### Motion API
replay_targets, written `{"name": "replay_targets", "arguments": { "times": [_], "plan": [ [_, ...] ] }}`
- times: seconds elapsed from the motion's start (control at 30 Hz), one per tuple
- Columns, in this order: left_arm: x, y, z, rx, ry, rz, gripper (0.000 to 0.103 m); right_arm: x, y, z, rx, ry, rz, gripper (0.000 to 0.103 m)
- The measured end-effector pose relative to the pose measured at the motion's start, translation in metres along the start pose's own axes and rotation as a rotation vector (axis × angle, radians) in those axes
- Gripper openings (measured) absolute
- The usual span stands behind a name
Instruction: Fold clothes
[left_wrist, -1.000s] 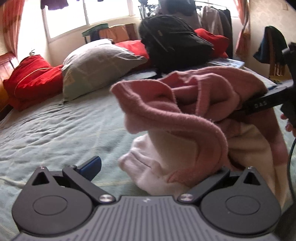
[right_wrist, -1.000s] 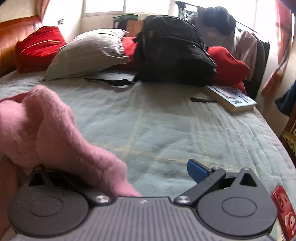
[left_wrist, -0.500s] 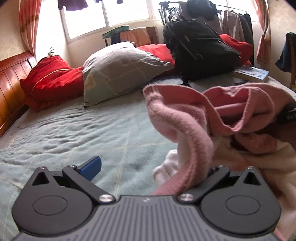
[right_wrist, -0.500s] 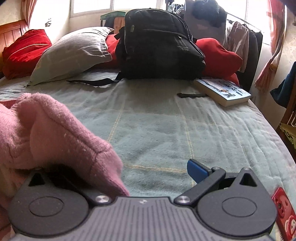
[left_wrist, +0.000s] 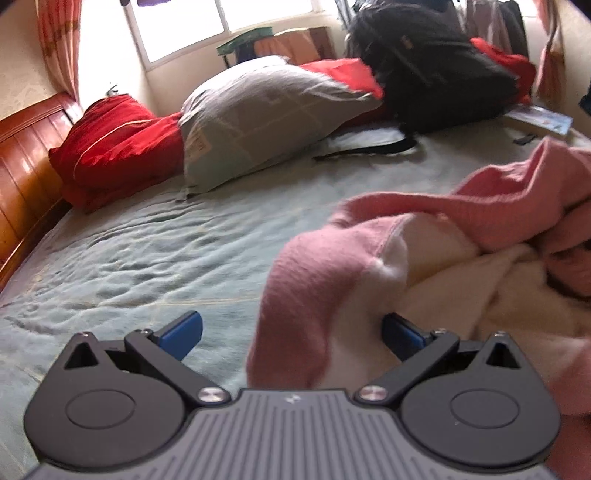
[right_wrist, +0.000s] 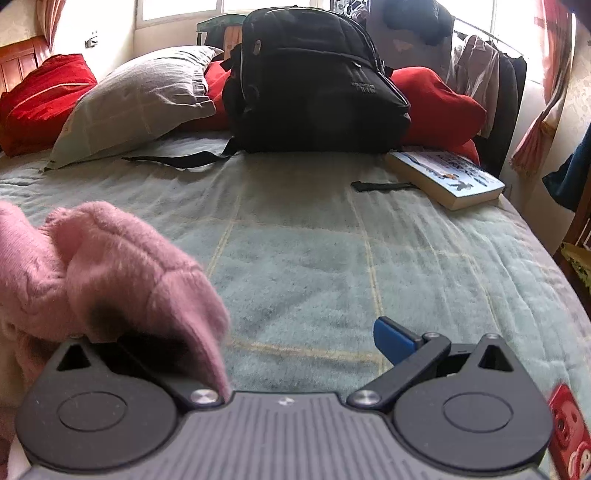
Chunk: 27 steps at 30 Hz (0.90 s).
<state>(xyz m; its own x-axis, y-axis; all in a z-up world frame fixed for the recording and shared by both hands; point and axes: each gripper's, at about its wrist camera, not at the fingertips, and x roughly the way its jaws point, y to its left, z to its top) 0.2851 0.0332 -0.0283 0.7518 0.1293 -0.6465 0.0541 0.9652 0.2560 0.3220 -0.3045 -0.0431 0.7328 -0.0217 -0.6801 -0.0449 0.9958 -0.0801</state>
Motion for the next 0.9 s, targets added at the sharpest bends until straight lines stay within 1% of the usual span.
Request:
{"name": "replay_targets", "arguments": {
  "times": [0.1,0.2,0.43,0.57,0.67,0.77,0.83,0.9],
  "plan": [
    [0.018,0.009,0.004,-0.027,0.019,0.014,0.102,0.009,0.0,0.006,-0.003,0.013,-0.013,0.103],
    [0.028,0.014,0.007,-0.043,0.028,0.013,0.102,0.018,-0.003,0.011,-0.003,0.028,-0.026,0.103],
    [0.016,0.012,0.008,-0.043,0.006,-0.059,0.102,0.045,-0.019,0.029,0.025,0.057,-0.06,0.103],
    [0.008,0.011,0.008,-0.042,-0.006,-0.096,0.102,0.06,-0.028,0.038,0.022,0.046,-0.136,0.103],
    [0.001,0.009,0.01,-0.033,-0.016,-0.109,0.102,0.067,-0.04,0.044,0.052,0.038,-0.179,0.103],
    [-0.004,0.007,0.01,-0.017,-0.024,-0.124,0.102,0.073,-0.048,0.047,0.06,0.016,-0.244,0.103],
    [-0.006,0.006,0.01,-0.008,-0.019,-0.138,0.102,0.075,-0.051,0.047,0.066,0.025,-0.246,0.103],
    [-0.007,0.005,0.009,0.001,-0.01,-0.148,0.102,0.072,-0.051,0.046,0.062,0.032,-0.229,0.103]
  ]
}}
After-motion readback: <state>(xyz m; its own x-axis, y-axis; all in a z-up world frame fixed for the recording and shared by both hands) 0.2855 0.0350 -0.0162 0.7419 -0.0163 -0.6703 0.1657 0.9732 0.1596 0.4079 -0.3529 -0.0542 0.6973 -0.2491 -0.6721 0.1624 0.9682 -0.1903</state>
